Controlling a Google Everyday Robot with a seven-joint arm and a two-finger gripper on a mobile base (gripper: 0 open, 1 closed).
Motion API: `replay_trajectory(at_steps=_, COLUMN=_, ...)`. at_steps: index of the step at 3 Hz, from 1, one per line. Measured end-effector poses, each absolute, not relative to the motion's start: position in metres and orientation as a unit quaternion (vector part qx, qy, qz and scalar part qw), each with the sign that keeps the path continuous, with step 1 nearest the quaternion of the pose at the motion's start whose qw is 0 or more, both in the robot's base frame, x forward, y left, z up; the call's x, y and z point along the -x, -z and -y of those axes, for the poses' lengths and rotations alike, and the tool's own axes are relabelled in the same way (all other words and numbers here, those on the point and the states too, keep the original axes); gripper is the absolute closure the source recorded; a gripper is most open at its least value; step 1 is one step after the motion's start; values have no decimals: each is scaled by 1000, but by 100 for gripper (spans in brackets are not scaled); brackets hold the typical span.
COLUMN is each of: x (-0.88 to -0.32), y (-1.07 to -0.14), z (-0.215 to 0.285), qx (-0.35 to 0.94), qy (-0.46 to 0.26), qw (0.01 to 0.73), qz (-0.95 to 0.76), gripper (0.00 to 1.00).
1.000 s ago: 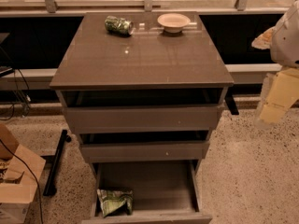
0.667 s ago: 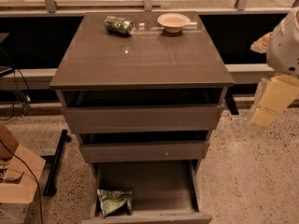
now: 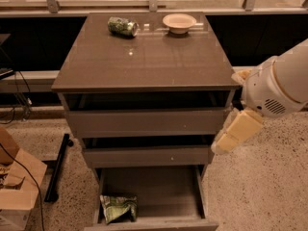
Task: Pick green jalapeno chip bag from bottom drawer and place on counter
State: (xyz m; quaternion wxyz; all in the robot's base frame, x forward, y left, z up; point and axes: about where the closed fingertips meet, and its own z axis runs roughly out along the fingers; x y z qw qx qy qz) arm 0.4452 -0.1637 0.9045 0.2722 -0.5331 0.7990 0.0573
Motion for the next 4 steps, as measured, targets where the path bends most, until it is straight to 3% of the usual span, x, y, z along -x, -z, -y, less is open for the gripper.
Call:
replay_trajectory(at_steps=2, x=-453, y=-878, z=145, qx=541, qy=-89, qw=288, qz=-785, gripper=0)
replay_trajectory(at_steps=4, x=-480, y=-776, z=103, qx=532, qy=-192, qw=318, qz=-761, gripper=0)
